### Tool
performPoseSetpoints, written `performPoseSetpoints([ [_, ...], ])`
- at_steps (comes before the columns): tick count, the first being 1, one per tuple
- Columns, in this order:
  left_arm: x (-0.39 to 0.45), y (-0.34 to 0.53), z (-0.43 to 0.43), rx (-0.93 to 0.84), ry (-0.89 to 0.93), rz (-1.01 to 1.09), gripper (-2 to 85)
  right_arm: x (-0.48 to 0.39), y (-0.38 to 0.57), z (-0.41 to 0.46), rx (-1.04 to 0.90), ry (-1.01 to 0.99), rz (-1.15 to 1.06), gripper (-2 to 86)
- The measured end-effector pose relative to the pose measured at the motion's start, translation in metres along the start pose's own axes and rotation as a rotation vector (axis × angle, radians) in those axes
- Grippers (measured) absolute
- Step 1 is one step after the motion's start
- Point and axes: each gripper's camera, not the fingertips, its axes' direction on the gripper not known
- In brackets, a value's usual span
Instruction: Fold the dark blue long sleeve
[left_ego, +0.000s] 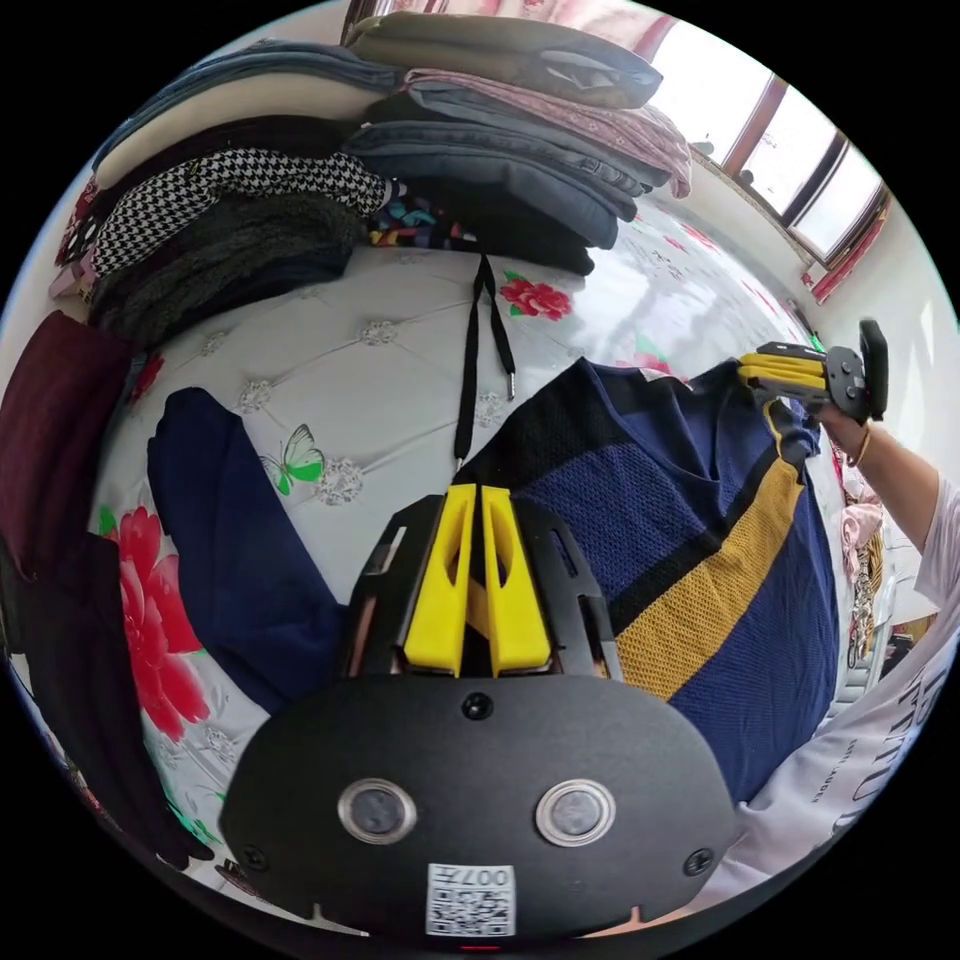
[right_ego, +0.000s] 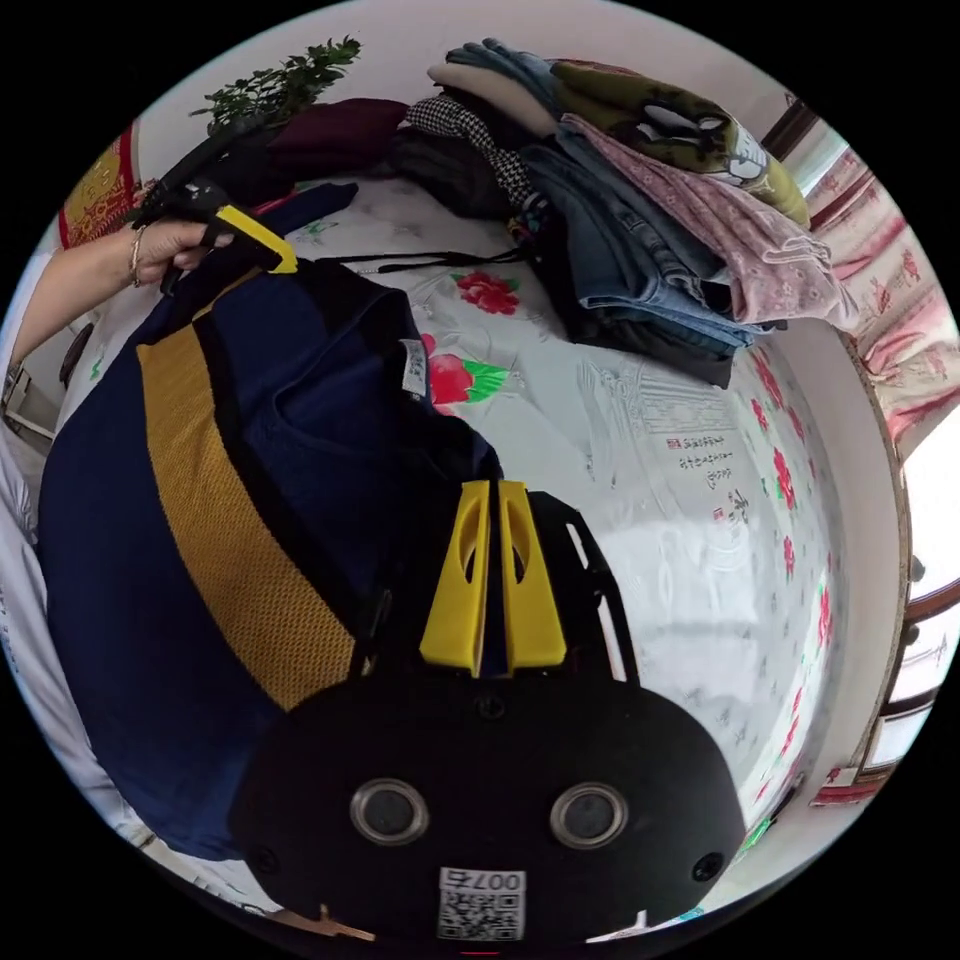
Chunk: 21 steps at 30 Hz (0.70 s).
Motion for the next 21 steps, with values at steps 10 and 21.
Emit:
performPoseSetpoints([
  [10, -0.009, 0.019, -0.030, 0.071, 0.018, -0.092, 0.2, 0.114, 0.005, 0.032, 0.002, -0.067, 0.347, -0.2],
  [21, -0.060, 0.067, -0.121, 0.293, -0.082, -0.330, 13.3, 0.071, 0.166, -0.046, 0.016, -0.061, 0.477, -0.3],
])
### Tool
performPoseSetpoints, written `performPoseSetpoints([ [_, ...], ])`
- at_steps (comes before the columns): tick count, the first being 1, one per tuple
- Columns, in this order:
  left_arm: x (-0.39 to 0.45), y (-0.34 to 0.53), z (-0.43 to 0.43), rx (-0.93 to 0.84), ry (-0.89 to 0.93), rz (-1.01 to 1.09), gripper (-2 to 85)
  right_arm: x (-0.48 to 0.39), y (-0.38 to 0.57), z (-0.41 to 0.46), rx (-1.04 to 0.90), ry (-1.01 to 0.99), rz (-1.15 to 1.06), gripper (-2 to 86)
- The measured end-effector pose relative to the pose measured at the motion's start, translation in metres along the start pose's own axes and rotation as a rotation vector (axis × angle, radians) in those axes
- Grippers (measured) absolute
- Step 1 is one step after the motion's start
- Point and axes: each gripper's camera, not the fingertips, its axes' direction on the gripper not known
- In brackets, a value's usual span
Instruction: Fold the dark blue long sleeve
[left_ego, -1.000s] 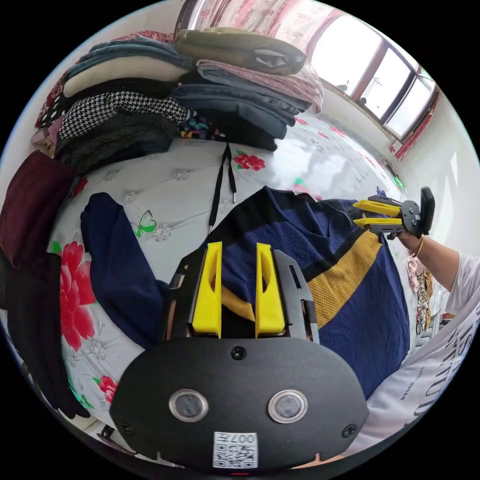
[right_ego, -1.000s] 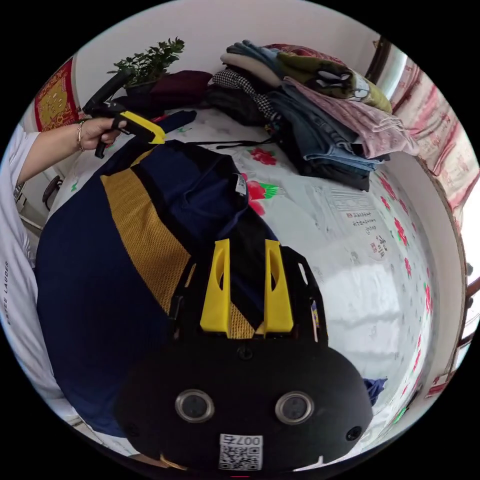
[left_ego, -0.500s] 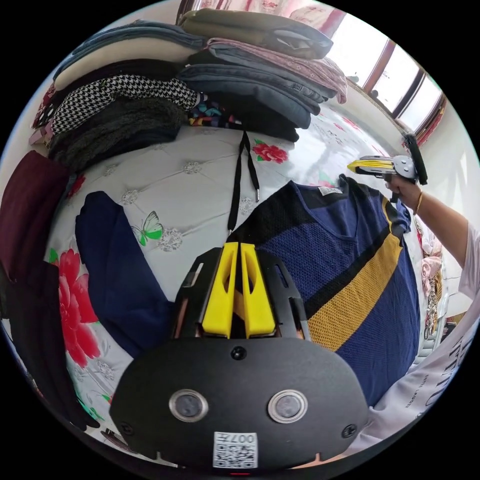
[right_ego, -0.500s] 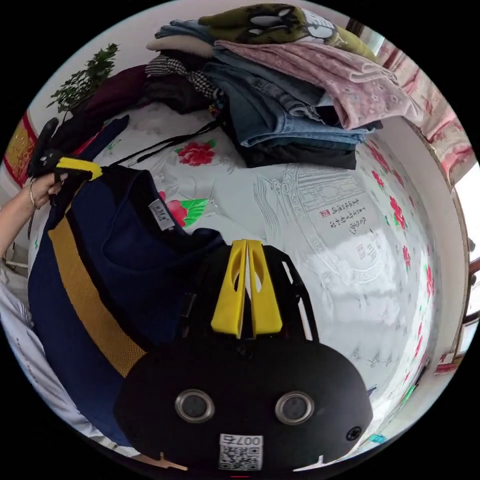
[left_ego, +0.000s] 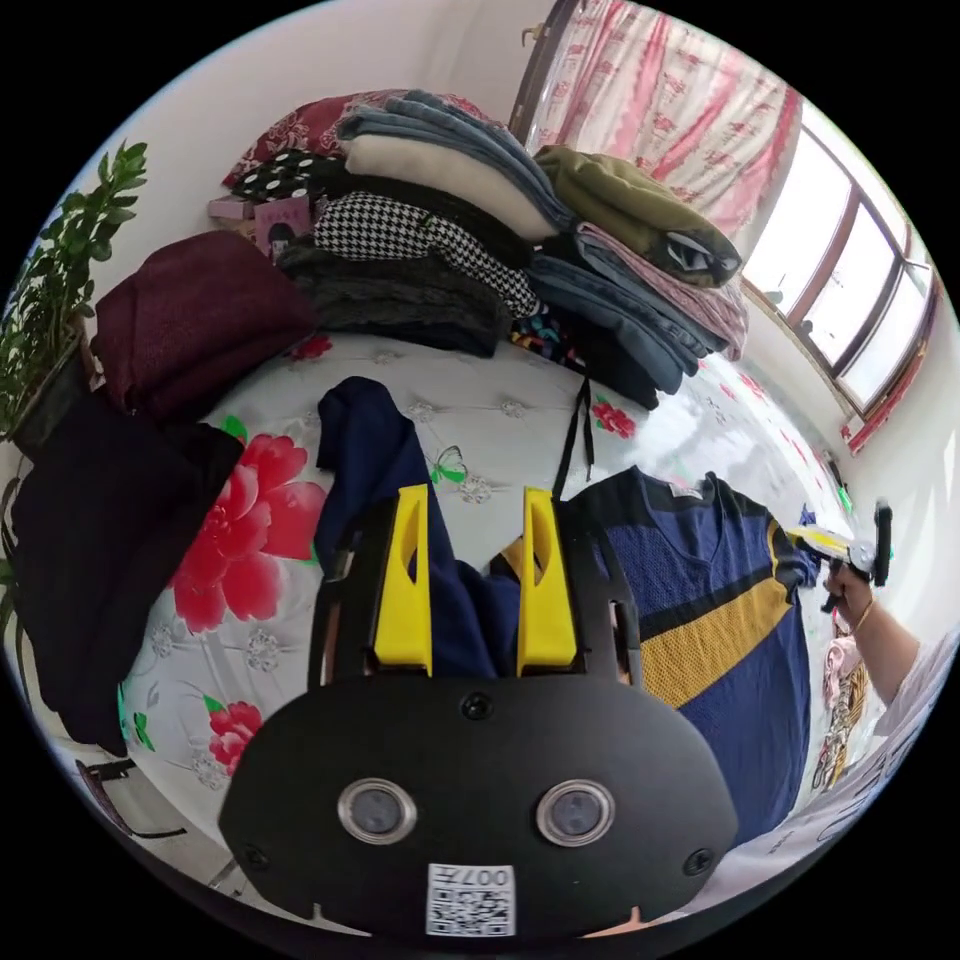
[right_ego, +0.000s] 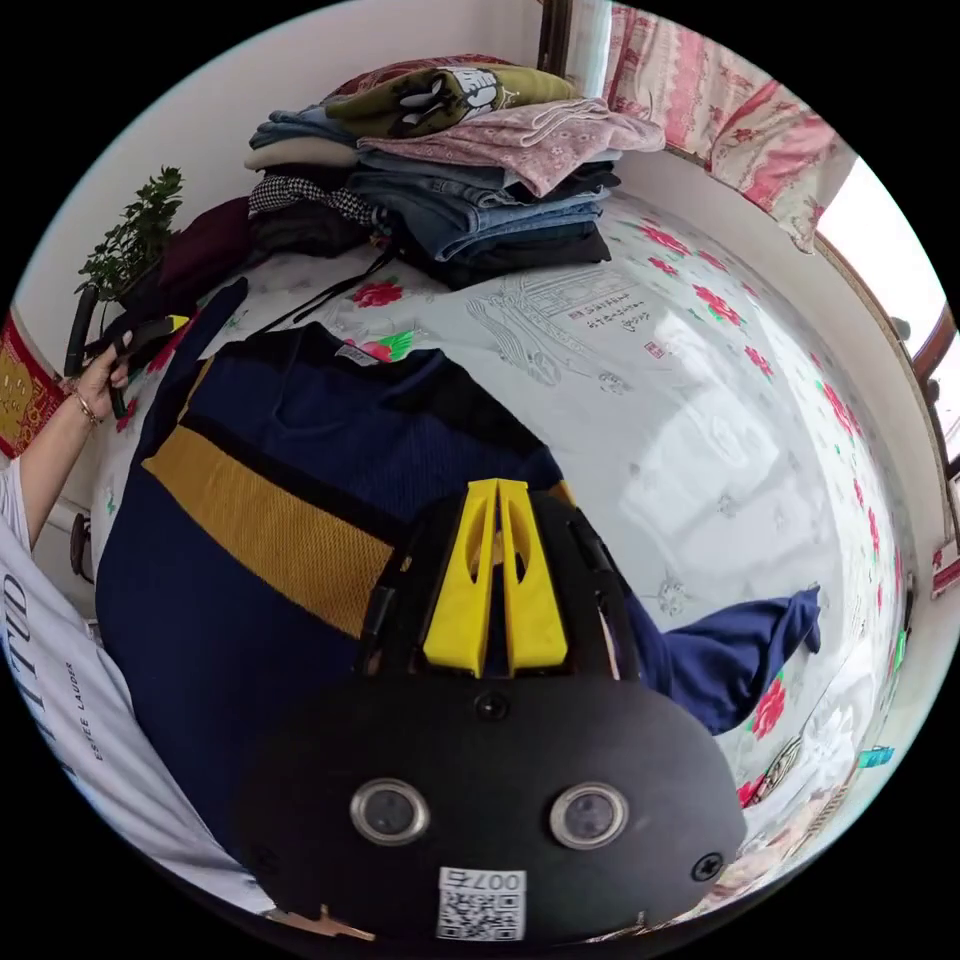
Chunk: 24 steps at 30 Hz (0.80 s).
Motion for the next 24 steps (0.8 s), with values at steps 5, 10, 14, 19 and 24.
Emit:
performPoseSetpoints([
  [5, -0.017, -0.054, 0.022, -0.082, -0.100, -0.027, 15.9, -0.014, 0.056, -0.023, 0.016, -0.070, 0.081, -0.3],
  [10, -0.048, -0.071, 0.059, -0.222, -0.305, -0.059, 8.0, -0.035, 0.070, -0.026, -0.038, -0.174, 0.030, -0.3],
  [14, -0.098, -0.067, 0.020, -0.140, -0.059, -0.214, 1.0, -0.034, 0.069, -0.030, -0.056, -0.200, 0.009, -0.3],
  [19, -0.208, 0.023, -0.066, 0.295, 0.320, -0.707, -0.4, -0.023, 0.070, -0.044, -0.046, -0.215, -0.009, -0.3],
  [24, -0.252, 0.092, -0.114, 0.407, 0.297, -0.864, -0.5, -0.028, 0.078, -0.045, -0.075, -0.277, -0.032, -0.3],
])
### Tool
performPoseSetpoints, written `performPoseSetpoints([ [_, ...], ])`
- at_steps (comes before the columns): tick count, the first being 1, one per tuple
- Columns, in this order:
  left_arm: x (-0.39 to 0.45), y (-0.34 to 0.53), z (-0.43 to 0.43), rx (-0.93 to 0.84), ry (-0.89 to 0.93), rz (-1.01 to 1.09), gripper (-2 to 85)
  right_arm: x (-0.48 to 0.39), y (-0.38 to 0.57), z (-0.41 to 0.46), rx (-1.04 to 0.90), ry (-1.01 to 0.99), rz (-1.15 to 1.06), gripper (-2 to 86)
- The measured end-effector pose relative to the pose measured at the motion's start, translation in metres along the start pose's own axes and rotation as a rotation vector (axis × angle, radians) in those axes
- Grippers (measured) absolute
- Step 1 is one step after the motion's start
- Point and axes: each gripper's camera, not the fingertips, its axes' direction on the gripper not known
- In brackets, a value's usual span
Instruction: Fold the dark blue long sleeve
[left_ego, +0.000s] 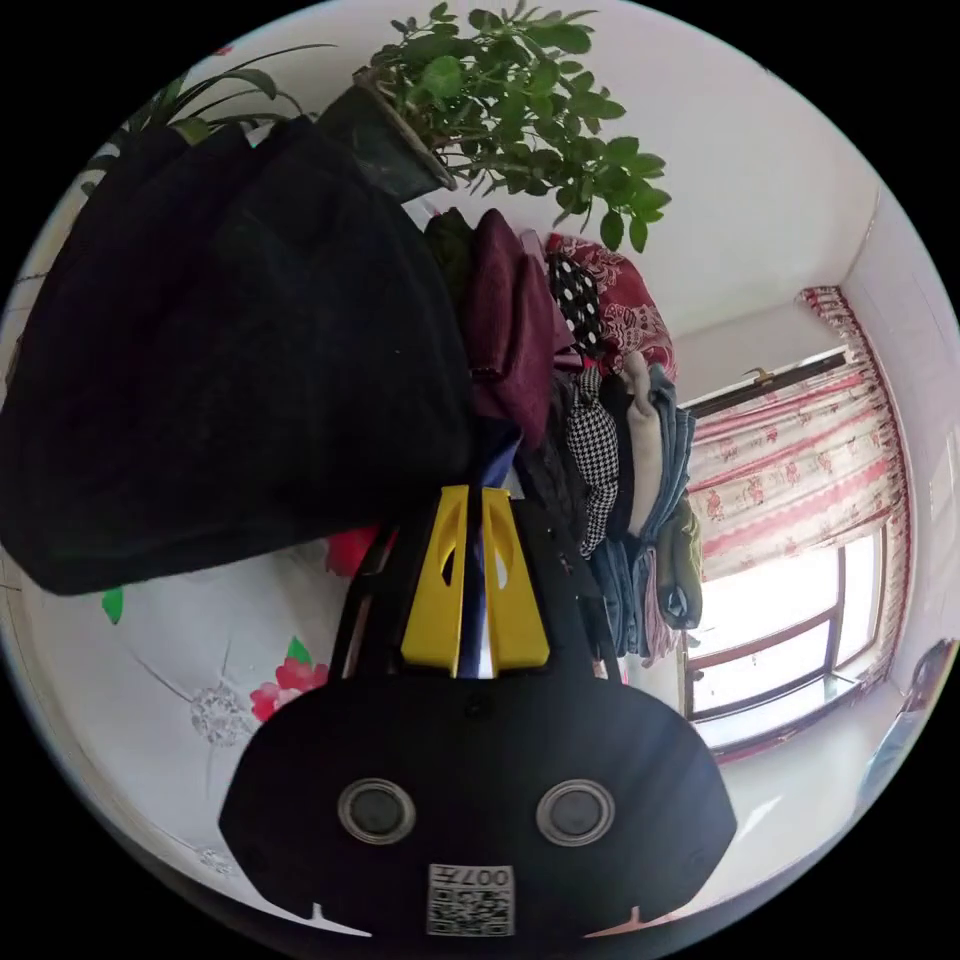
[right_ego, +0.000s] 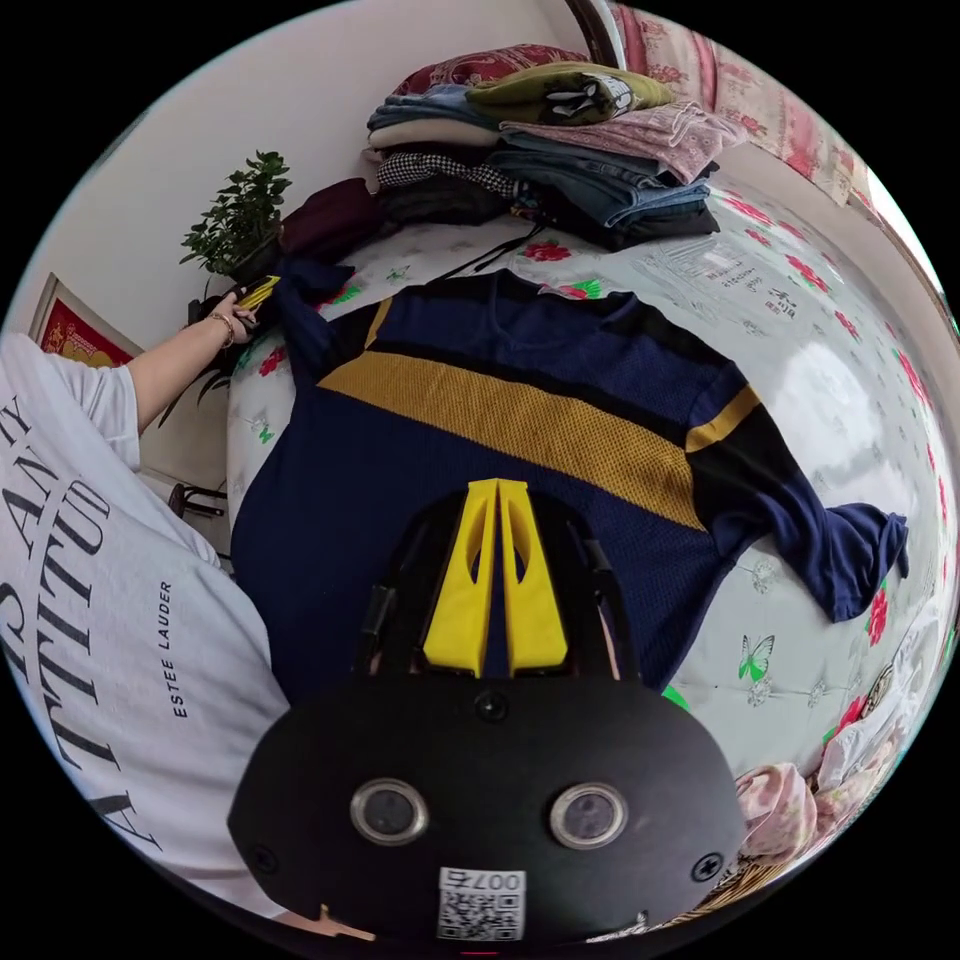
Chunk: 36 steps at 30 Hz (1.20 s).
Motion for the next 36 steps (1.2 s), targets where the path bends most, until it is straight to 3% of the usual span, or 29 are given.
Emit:
performPoseSetpoints([
  [3, 0.035, 0.005, -0.008, 0.019, -0.046, 0.109, 0.1, -0.008, -0.001, 0.001, -0.029, -0.030, -0.026, -0.3],
  [5, 0.090, 0.020, 0.000, 0.019, -0.090, 0.316, 3.1, -0.012, -0.002, -0.004, -0.023, -0.045, -0.046, -0.3],
  [8, 0.120, 0.034, 0.000, 0.045, 0.084, 0.438, 10.2, -0.015, -0.004, -0.013, -0.015, -0.044, -0.071, -0.3],
  [13, 0.089, 0.028, -0.001, -0.039, -0.074, 0.430, 11.9, 0.001, 0.006, -0.026, -0.016, -0.031, -0.038, -0.3],
  [19, 0.018, 0.013, 0.045, -0.304, -0.203, 0.288, 13.3, 0.018, 0.012, -0.018, -0.058, -0.035, 0.002, -0.3],
  [22, -0.007, 0.011, 0.062, -0.296, -0.289, 0.164, 12.8, 0.016, -0.002, -0.011, -0.074, -0.055, -0.018, -0.3],
  [27, -0.022, 0.010, 0.077, -0.280, -0.300, 0.081, 1.4, 0.002, -0.024, -0.006, -0.065, -0.084, -0.083, -0.3],
  [36, 0.060, -0.001, 0.026, -0.052, -0.143, 0.423, -0.9, 0.002, -0.014, -0.006, -0.064, -0.081, -0.046, -0.3],
])
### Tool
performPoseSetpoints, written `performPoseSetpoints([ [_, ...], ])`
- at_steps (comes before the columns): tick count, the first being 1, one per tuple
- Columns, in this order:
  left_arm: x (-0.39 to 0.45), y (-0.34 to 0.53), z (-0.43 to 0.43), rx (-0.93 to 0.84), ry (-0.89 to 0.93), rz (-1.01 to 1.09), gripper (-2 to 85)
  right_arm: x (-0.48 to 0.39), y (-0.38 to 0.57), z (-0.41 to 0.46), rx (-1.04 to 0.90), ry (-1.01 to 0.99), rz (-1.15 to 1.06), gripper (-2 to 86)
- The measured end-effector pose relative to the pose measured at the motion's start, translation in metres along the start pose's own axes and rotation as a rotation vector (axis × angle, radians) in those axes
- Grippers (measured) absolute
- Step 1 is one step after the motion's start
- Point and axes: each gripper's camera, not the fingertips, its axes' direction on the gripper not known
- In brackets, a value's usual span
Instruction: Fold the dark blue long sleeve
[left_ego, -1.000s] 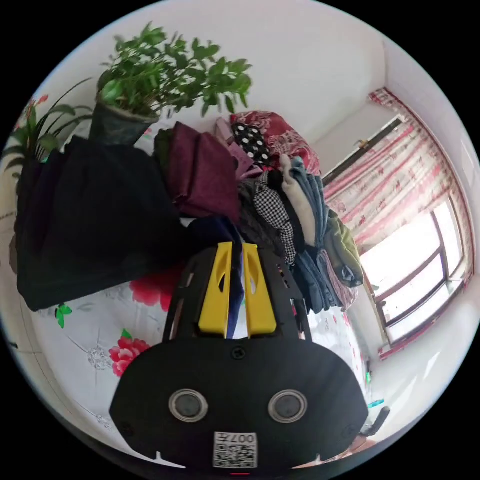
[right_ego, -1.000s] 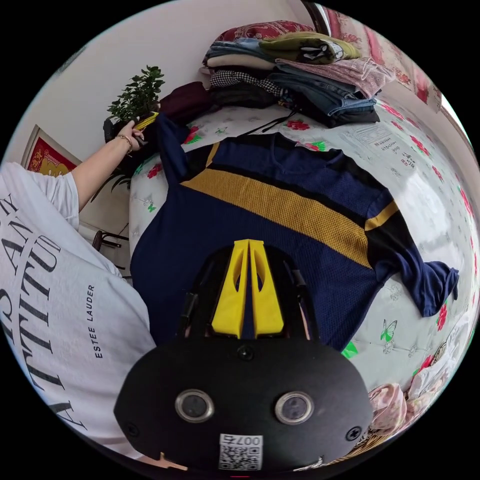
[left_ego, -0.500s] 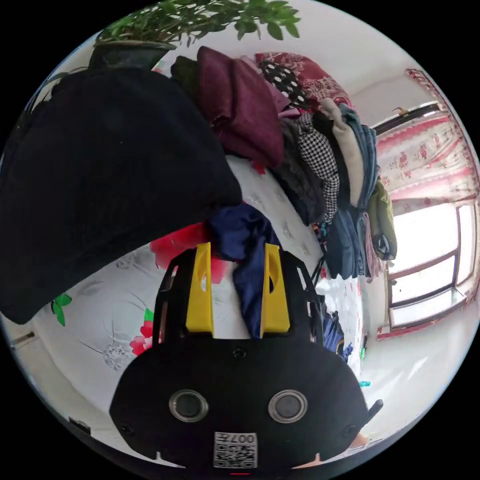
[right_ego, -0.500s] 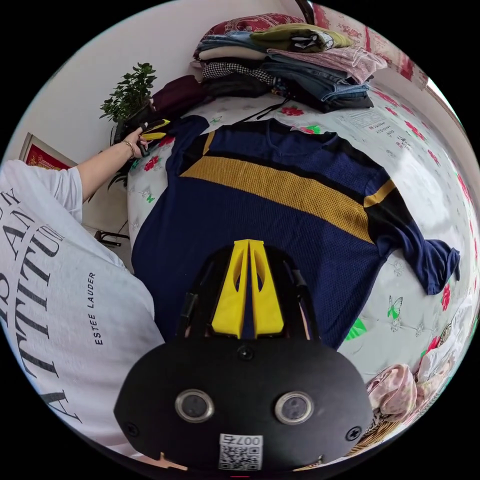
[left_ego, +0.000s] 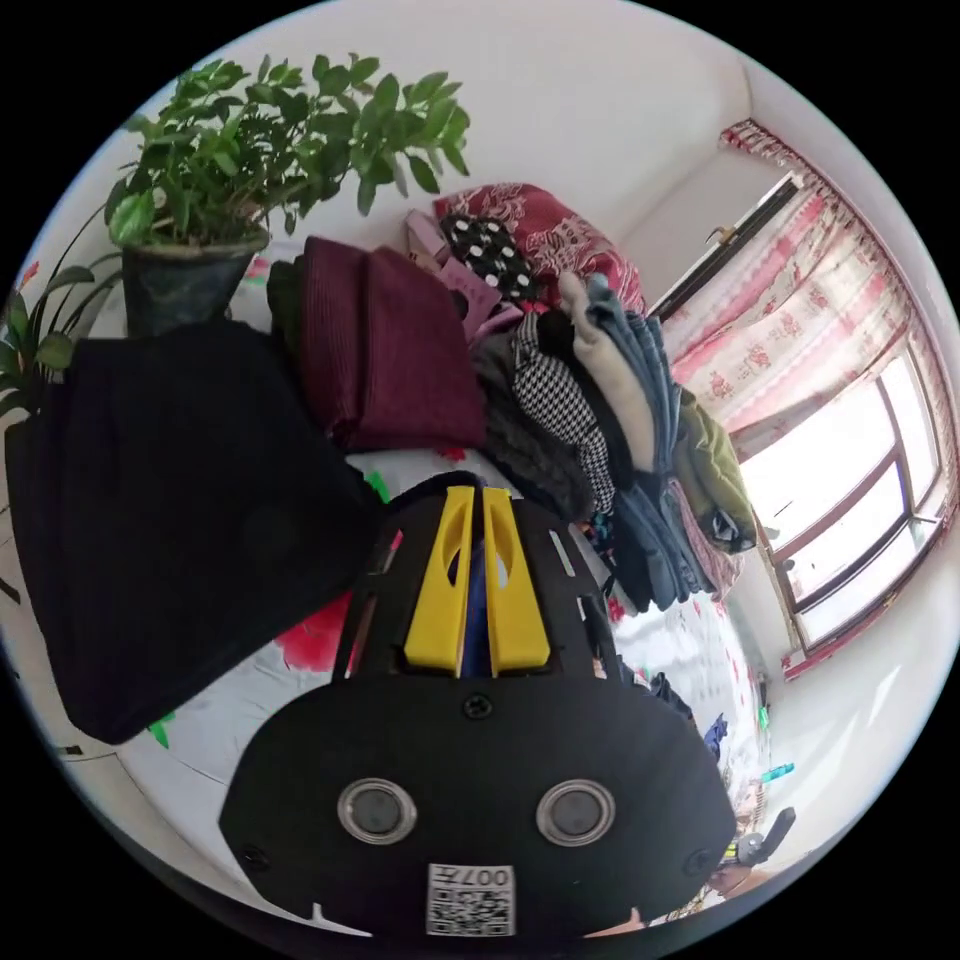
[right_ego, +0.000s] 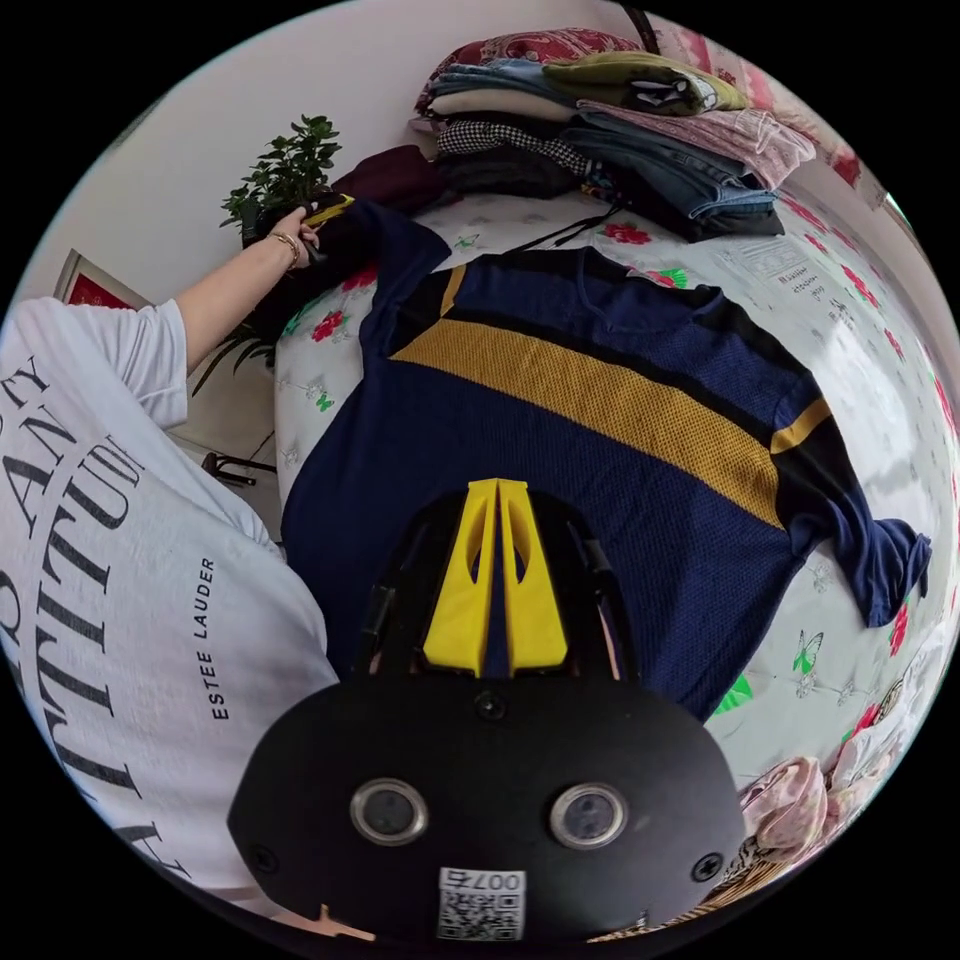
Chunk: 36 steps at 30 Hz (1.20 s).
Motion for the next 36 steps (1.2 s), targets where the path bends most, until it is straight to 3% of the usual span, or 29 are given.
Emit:
performPoseSetpoints([
  [5, 0.005, -0.022, -0.075, 0.195, -0.001, 0.043, -0.9, -0.004, 0.012, -0.010, 0.030, 0.017, 0.018, -0.3],
  [12, -0.043, 0.012, -0.118, 0.170, -0.078, -0.129, -0.9, -0.028, 0.043, -0.015, 0.047, 0.007, 0.011, -0.3],
  [16, 0.006, 0.014, -0.147, 0.225, 0.040, 0.000, -0.9, -0.046, 0.062, -0.016, 0.034, 0.022, -0.016, -0.3],
  [21, 0.155, 0.034, -0.173, 0.198, 0.316, 0.420, -0.8, -0.066, 0.084, -0.028, 0.065, 0.048, -0.008, -0.3],
  [24, 0.265, 0.096, -0.184, 0.104, 0.508, 0.760, -0.3, -0.076, 0.107, -0.040, 0.086, 0.075, 0.008, -0.3],
  [26, 0.335, 0.174, -0.172, -0.075, 0.663, 0.962, 1.0, -0.080, 0.126, -0.046, 0.102, 0.103, 0.027, -0.3],
  [29, 0.383, 0.293, -0.127, -0.391, 0.800, 1.026, 9.5, -0.075, 0.166, -0.049, 0.108, 0.121, 0.121, -0.2],
  [32, 0.385, 0.399, -0.081, -0.687, 0.698, 0.997, 13.2, -0.062, 0.211, -0.046, 0.106, 0.110, 0.254, -0.1],
  [36, 0.348, 0.456, -0.065, -0.795, 0.470, 0.946, 12.9, -0.052, 0.263, -0.041, 0.089, 0.127, 0.352, 0.9],
])
